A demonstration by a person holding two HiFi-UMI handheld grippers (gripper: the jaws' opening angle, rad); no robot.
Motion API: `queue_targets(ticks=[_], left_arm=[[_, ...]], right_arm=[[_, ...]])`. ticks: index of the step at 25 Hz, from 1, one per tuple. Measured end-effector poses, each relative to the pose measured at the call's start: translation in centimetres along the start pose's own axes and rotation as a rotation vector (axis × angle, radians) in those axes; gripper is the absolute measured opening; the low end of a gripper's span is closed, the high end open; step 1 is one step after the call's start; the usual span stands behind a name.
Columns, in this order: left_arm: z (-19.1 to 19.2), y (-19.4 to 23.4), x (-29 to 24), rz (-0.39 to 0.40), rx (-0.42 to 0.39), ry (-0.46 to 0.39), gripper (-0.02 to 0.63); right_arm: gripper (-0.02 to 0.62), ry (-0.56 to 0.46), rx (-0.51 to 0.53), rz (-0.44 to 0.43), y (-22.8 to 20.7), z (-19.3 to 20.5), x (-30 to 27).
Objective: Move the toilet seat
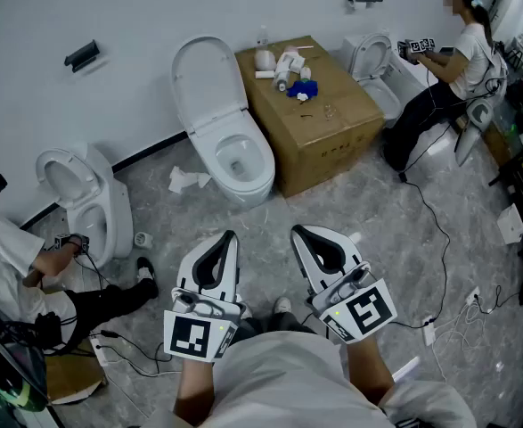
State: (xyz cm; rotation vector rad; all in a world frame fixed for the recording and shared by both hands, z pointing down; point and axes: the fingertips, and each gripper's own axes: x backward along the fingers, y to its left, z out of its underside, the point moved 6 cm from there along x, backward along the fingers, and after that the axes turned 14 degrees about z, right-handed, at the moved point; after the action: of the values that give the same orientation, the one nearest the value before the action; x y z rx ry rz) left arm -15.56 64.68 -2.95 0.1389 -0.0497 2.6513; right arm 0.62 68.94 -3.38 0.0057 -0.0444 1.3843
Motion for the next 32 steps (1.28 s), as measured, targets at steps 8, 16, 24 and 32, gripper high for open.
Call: queue_targets(ticks=[8, 16, 24, 32], left_arm=[[0.0, -0.9, -1.1, -0.004, -0.01, 0.009, 0.009], [0.3, -1.2, -2.8, -0.051, -0.017, 0.017, 0.009], [1.2, 2.3, -5.2, -0.045, -0.007, 0.024, 0.009], [2.3, 7.7, -7.9, -0.01, -0.005, 0.02, 0.009]], right_arm=[[0.011, 0.001, -0.006, -0.01, -0.7, -0.1, 0.3], [0.012, 0.012, -0.002, -0.048, -2.6, 0.3, -0.6], [0.012, 0.02, 0.001, -0.065, -3.5, 0.8, -5.1], [0.012, 0.037, 0.024, -0.049, -3.8, 1.5, -11.1]])
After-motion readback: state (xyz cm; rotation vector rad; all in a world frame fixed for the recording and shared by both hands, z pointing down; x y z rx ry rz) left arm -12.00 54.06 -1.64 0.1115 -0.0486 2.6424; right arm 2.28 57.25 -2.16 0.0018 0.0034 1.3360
